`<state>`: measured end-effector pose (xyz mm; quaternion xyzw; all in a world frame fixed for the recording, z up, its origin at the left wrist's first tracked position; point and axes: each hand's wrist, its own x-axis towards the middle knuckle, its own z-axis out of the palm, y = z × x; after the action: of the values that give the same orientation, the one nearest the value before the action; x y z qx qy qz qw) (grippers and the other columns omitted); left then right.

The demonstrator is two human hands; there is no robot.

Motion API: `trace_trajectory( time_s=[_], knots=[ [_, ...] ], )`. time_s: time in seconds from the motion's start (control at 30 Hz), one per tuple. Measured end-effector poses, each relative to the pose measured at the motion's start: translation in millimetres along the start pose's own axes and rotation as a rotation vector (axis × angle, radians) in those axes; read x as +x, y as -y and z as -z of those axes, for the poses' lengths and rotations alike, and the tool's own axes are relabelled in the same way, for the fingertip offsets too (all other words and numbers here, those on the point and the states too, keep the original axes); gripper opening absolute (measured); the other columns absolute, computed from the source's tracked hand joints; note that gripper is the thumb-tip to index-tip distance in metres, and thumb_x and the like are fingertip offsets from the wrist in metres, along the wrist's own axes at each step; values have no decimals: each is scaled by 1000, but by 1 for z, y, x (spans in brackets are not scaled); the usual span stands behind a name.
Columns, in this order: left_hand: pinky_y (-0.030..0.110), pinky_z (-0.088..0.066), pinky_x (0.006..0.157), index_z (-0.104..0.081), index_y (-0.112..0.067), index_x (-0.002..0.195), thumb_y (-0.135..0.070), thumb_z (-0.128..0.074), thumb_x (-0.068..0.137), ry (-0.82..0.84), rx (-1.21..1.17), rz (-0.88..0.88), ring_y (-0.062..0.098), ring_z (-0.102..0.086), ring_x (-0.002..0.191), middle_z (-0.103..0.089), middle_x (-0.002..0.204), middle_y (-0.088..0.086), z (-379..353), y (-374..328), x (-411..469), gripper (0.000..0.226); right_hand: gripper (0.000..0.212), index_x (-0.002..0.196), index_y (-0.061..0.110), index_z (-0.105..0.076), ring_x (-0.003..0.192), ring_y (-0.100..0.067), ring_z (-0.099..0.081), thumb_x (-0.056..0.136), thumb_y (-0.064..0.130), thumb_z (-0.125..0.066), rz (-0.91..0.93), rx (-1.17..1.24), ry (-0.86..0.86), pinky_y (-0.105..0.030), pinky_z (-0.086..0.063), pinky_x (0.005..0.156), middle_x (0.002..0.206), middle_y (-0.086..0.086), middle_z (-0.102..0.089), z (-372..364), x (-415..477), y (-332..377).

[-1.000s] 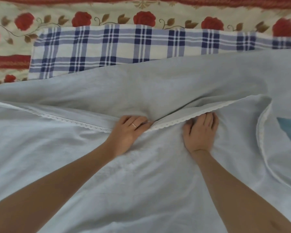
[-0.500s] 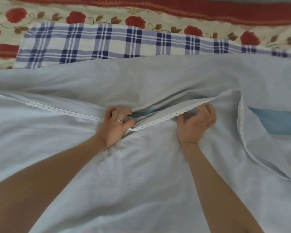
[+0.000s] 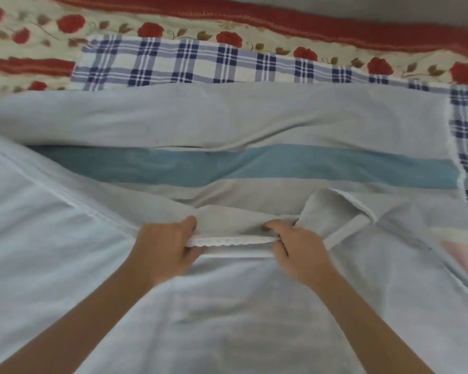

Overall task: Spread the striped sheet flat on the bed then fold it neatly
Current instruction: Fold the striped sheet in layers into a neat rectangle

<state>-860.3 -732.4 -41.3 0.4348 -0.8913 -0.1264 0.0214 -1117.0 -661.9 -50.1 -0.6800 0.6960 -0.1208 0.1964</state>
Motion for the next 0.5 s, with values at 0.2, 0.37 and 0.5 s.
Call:
trace_trajectory(
  time_s=[0.2, 0.37, 0.5],
  knots=[
    [26, -51, 58, -51, -21, 112, -44, -84, 28, 445, 247, 61, 25, -54, 91, -59, 116, 13, -9, 32, -100, 93, 115, 152, 23, -7, 119, -29, -52, 63, 77, -58, -57, -191, 676, -40, -43, 95, 140, -5, -37, -25, -30, 55],
    [51, -15, 111, -45, -8, 136, 6, -64, 50, 125, 423, 166, 33, -36, 136, -50, 139, 15, -17, 100, -84, 90, 59, 99, 22, -64, 111, -35, -51, 44, 17, -87, 65, -291, 242, -44, -36, 96, 125, -11, -47, -38, -13, 53],
    [42, -22, 110, -59, -10, 122, -1, -56, 73, 285, 461, 321, 30, -63, 106, -67, 109, 10, 7, 118, -57, 50, 37, 104, 25, -49, 132, -25, -31, 77, 0, -57, 66, -198, 468, -42, -18, 108, 138, 6, -36, -46, -1, 53]
  ],
)
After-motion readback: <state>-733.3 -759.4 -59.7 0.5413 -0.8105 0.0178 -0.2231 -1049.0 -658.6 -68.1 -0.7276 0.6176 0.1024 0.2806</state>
